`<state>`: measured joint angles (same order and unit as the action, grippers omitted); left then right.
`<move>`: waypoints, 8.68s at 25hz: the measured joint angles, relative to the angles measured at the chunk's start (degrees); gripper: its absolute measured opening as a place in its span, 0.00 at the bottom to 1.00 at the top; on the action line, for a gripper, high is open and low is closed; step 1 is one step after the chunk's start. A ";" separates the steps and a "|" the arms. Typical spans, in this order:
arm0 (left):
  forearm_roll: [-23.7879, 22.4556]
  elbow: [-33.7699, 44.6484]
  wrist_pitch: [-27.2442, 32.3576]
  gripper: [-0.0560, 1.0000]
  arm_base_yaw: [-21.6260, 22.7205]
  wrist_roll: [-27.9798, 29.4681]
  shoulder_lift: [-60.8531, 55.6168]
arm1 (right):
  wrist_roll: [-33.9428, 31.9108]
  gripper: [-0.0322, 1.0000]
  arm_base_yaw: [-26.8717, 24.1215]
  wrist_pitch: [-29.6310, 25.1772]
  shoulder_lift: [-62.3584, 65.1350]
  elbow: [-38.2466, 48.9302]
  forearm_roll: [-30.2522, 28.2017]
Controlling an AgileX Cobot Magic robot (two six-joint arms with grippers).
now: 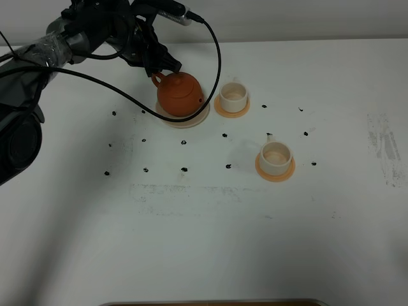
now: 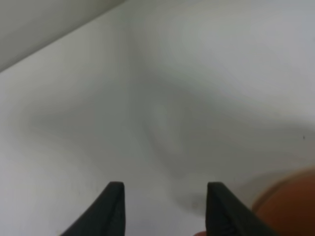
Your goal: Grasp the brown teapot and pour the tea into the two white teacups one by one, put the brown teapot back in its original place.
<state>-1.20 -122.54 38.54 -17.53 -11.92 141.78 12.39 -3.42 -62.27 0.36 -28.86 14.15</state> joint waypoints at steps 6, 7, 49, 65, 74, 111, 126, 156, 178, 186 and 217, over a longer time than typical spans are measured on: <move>-0.20 0.00 2.64 0.44 0.00 0.00 -0.72 | 0.00 0.46 0.00 0.00 0.00 0.00 0.00; -0.14 0.00 3.18 0.44 0.00 0.00 -0.88 | 0.00 0.46 0.00 0.00 0.00 0.00 0.00; 0.43 0.00 8.98 0.44 1.48 0.00 -1.14 | 0.00 0.46 0.00 0.00 0.00 0.00 0.00; 0.36 -2.53 11.02 0.44 2.21 -0.20 -1.14 | 0.00 0.46 0.00 0.00 0.00 0.00 0.04; 0.39 -10.18 25.03 0.44 2.42 -14.27 -1.73 | 0.00 0.46 0.00 0.00 0.00 0.00 0.04; -7.23 9.11 22.39 0.44 -3.71 -50.87 -13.09 | 0.00 0.46 0.00 0.00 0.00 0.00 0.13; -8.84 19.47 4.90 0.44 -3.71 -53.41 -16.23 | 0.00 0.46 0.00 0.00 0.00 0.00 0.13; -12.92 11.42 9.22 0.44 -5.67 -50.17 -8.30 | 0.00 0.46 0.00 0.00 0.00 0.00 0.13; -13.14 11.42 6.86 0.32 -5.67 -47.35 -6.79 | 0.00 0.46 0.00 0.00 0.00 0.00 0.13; -13.17 11.37 6.80 0.17 -5.62 -47.35 -6.79 | 0.00 0.46 0.00 0.00 0.00 0.00 0.13; -0.33 11.41 13.84 0.17 -10.45 -50.60 -16.91 | 0.00 0.46 0.00 0.00 0.00 0.00 0.13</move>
<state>-1.54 -111.13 52.38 -27.98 -62.52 124.86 12.39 -3.42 -62.27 0.36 -28.86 14.28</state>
